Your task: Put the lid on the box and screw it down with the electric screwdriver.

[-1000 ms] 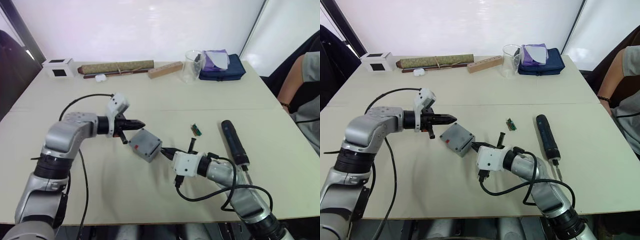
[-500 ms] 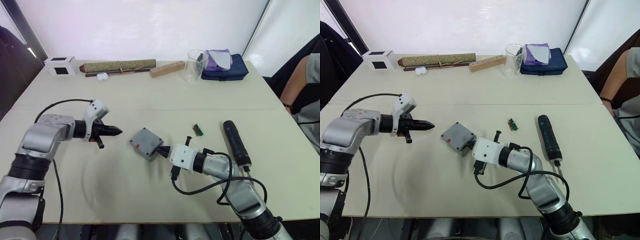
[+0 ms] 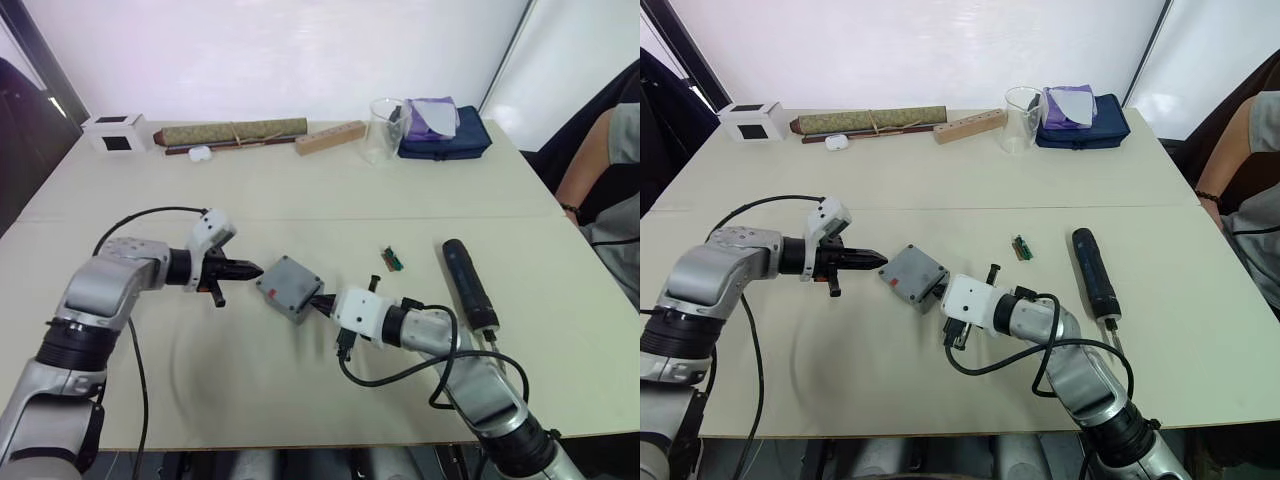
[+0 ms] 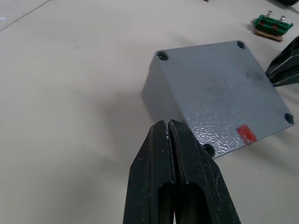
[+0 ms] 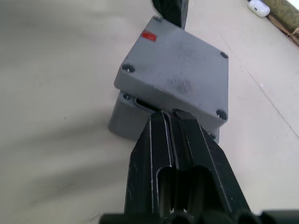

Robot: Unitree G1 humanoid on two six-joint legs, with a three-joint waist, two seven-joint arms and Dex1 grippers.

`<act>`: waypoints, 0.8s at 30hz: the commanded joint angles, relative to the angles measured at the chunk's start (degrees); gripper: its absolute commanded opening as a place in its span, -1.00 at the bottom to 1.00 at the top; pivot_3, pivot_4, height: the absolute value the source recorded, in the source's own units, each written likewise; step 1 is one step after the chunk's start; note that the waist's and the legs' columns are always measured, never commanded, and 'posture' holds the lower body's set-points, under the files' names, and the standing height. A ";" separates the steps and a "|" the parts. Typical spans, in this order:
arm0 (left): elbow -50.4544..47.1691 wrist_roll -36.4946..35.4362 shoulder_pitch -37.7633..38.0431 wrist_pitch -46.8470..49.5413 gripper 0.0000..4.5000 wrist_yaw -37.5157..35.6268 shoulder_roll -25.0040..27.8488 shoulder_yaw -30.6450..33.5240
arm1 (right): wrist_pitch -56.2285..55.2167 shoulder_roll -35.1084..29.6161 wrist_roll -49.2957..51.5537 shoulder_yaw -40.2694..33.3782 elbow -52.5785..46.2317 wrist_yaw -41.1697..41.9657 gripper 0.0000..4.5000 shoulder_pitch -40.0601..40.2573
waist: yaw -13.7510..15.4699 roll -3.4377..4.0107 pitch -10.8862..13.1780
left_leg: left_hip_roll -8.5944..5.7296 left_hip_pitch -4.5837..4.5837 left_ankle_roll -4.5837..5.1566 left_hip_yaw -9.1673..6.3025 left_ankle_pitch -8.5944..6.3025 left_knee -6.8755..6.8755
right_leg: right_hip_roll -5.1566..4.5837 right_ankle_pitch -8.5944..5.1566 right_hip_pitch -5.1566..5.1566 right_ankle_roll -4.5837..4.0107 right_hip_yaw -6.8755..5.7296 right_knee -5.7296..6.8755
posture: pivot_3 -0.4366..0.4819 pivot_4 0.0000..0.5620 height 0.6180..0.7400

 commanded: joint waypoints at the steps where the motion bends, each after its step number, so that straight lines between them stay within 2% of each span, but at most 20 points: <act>1: -1.75 -0.67 -1.12 0.32 -1.00 0.09 -0.11 0.15 | -0.13 0.74 0.40 0.28 -0.76 -0.82 -0.99 -1.22 | 0.00 0.00 0.00 | 0.00 0.00 0.00 0.00 0.00 0.00 | 0.00 0.00 0.00 0.00 0.00 0.00 | -0.05 -0.47 1.00; 14: -1.06 -0.57 -3.23 0.79 -1.00 1.13 -2.76 -0.93 | -0.06 0.50 0.30 0.74 0.29 -1.37 -0.99 -1.63 | 0.01 0.00 0.00 | -0.01 0.00 0.00 0.01 0.00 0.00 | 0.00 0.00 0.01 0.00 0.01 0.00 | -0.05 -0.47 1.00; 24: -2.89 -0.66 -1.55 0.55 -1.00 0.97 -3.28 -2.11 | 0.49 -0.36 0.69 0.62 -1.56 -1.27 -0.99 -0.78 | 0.02 0.00 0.00 | -0.01 0.00 0.00 0.01 0.00 0.00 | 0.00 0.00 0.01 0.00 0.01 0.00 | -0.05 -0.47 1.00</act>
